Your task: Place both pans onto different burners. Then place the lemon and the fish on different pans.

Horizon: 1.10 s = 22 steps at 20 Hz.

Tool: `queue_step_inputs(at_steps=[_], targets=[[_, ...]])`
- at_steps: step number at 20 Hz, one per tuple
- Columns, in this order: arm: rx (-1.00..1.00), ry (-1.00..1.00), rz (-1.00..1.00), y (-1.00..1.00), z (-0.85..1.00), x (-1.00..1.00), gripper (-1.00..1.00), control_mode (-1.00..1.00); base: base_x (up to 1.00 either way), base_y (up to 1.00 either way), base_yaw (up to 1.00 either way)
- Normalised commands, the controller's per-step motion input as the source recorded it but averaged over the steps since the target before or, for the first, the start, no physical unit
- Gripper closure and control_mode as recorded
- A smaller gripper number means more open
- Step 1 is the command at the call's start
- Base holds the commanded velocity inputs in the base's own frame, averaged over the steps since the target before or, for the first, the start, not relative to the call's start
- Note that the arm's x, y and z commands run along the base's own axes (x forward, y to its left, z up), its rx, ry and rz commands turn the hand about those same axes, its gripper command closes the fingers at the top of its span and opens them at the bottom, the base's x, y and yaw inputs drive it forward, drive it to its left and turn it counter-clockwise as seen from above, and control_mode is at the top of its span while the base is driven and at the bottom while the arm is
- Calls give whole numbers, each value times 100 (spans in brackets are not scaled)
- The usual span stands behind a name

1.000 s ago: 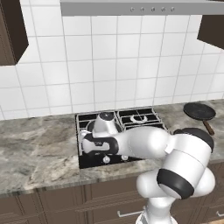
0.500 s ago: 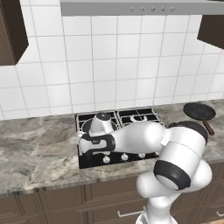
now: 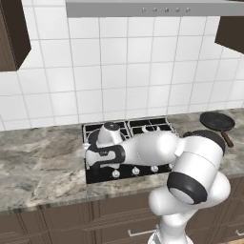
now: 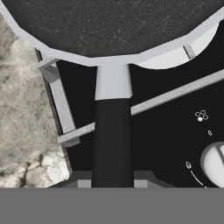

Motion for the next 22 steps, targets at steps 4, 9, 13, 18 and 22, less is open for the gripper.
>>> queue_step_inputs(at_steps=[4, 9, 13, 18, 22], targets=[[0, 2, 2, 2, 0, 0, 100, -100, 0, 0, 0], [0, 1, 0, 0, 0, 0, -100, -100, 0, 0, 0], [0, 0, 0, 0, 0, 0, -100, -100, 0, 0, 0], [0, 0, 0, -16, 21, 1, -100, -100, 0, 0, 0], [0, 0, 0, -70, 64, 0, -100, -100, 0, 0, 0]])
